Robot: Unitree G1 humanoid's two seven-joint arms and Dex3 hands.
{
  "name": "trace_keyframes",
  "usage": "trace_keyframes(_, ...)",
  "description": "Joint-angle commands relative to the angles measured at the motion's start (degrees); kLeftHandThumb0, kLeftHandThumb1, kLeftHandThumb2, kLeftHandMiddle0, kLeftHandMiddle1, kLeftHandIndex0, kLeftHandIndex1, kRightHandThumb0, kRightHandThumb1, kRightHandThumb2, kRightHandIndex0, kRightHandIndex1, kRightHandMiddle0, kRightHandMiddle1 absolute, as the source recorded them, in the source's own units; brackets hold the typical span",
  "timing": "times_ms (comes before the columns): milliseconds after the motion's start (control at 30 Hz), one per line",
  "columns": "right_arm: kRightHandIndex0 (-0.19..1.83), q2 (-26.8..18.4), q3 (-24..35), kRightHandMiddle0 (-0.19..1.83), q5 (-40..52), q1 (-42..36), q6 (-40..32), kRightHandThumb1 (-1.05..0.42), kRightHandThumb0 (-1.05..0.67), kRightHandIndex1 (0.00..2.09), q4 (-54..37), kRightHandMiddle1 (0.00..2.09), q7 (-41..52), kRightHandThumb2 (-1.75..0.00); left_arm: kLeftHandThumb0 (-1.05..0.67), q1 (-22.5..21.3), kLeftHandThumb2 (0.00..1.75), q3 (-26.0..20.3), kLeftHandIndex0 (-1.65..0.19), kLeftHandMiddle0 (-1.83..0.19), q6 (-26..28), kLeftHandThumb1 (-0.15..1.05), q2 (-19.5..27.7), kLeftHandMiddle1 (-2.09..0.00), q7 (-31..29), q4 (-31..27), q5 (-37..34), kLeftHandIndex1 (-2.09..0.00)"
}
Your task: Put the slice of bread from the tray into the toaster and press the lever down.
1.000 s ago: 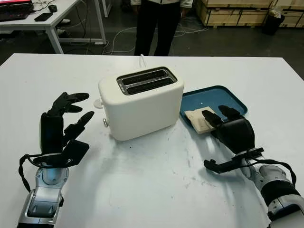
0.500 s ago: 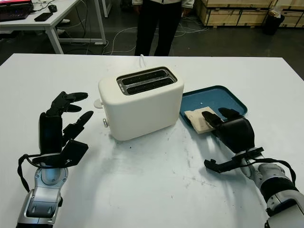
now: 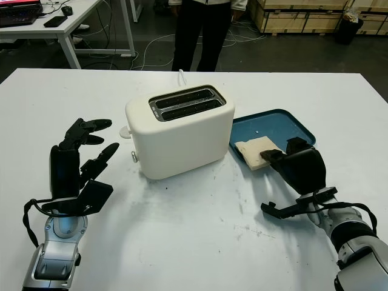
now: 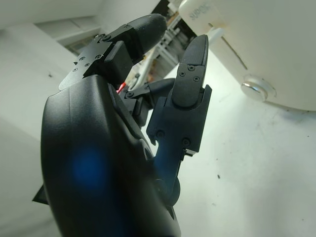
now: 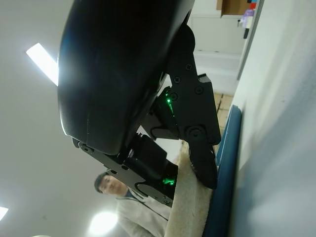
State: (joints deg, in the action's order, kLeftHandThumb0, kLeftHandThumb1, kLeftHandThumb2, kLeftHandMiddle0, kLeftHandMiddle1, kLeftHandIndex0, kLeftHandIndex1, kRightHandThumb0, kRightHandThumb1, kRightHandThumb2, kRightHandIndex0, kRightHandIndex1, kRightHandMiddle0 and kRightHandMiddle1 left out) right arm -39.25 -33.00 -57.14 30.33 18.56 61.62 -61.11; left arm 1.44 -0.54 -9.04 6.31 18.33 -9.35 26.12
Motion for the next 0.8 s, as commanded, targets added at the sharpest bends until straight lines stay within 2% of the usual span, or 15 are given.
trace_keyframes(0, 0.72, -0.11, -0.26, 0.81, 0.39, 0.64, 0.80, -0.92, -0.33, 1.42, 0.26, 0.94, -0.24, -0.14, -0.38, 0.38, 0.08, 0.14, -0.48, -0.41, -0.27, 0.92, -0.25, -1.26, 0.11, -0.47, -0.05, -0.78)
trace_keyframes(133, 0.78, -0.97, 0.10, 0.86, 0.30, 2.07, 0.79, -0.92, -0.34, 1.30, -0.50, 0.79, -0.97, -0.14, -0.38, 0.28, 0.08, 0.39, -0.48, -0.41, 0.14, 0.92, -0.38, -1.26, -0.06, -0.59, 0.18, -0.77)
trace_keyframes(233, 0.72, -1.72, 0.27, 0.90, -0.08, 3.49, 0.93, -0.92, -0.35, 1.47, -1.19, 0.80, -3.03, -0.09, -0.38, 0.36, 0.08, 0.51, -0.48, -0.41, -0.03, 0.92, -0.41, -1.26, 0.01, -0.38, 0.21, -0.77)
trace_keyframes(300, 0.71, -2.12, 0.67, 0.91, 0.26, 4.46, 1.58, -0.92, -0.37, 1.51, -1.67, 0.80, -4.16, -0.07, -0.38, 0.38, 0.08, 0.55, -0.49, -0.42, -0.23, 0.92, -0.31, -1.26, 0.01, -0.22, 0.21, -0.77)
trace_keyframes(433, 0.68, -3.32, 2.00, 1.02, 1.08, 6.57, 4.02, -0.92, -0.38, 1.64, -3.47, 0.57, -5.74, -0.01, -0.38, 0.37, 0.07, 0.58, -0.49, -0.42, -0.59, 0.92, -0.20, -1.26, 0.05, 0.09, -0.04, -0.77)
trace_keyframes(533, 0.66, -5.40, 3.77, 1.10, 1.98, 7.42, 5.83, -0.92, -0.36, 1.73, -7.21, 0.42, -2.45, -0.05, -0.38, 0.49, 0.08, 0.69, -0.49, -0.41, 0.25, 0.92, -0.26, -1.27, -0.25, -0.41, 0.06, -0.77)
trace_keyframes(567, 0.66, -6.00, 4.37, 1.07, 2.29, 7.67, 6.34, -0.92, -0.36, 1.74, -8.18, 0.52, -0.90, -0.06, -0.38, 0.49, 0.08, 0.71, -0.48, -0.41, 0.32, 0.92, -0.25, -1.27, -0.31, -0.43, 0.02, -0.76)
trace_keyframes(633, 0.66, -6.90, 5.38, 0.70, 2.75, 8.09, 6.76, -0.92, -0.36, 1.74, -9.62, 1.30, 1.86, -0.07, -0.37, 0.42, 0.07, 0.72, -0.48, -0.41, -0.03, 0.92, -0.22, -1.27, -0.24, -0.16, -0.17, -0.76)
trace_keyframes(667, 0.67, -7.37, 5.74, 0.61, 2.96, 8.33, 6.77, -0.92, -0.36, 1.74, -10.20, 1.49, 3.64, -0.08, -0.38, 0.39, 0.07, 0.74, -0.48, -0.41, -0.22, 0.92, -0.27, -1.27, -0.14, -0.03, -0.23, -0.77)
trace_keyframes(733, 0.67, -8.28, 6.72, 0.52, 4.06, 8.50, 7.19, -0.92, -0.36, 1.75, -11.65, 1.66, 8.64, -0.12, -0.38, 0.38, 0.07, 0.81, -0.48, -0.40, -0.31, 0.92, -0.20, -1.27, -0.09, 0.03, -0.08, -0.77)
trace_keyframes(767, 0.67, -8.75, 7.39, 0.52, 5.02, 8.43, 7.79, -0.92, -0.36, 1.75, -12.58, 1.67, 11.72, -0.13, -0.37, 0.37, 0.07, 0.82, -0.48, -0.40, -0.51, 0.92, -0.16, -1.28, -0.05, 0.14, -0.14, -0.77)
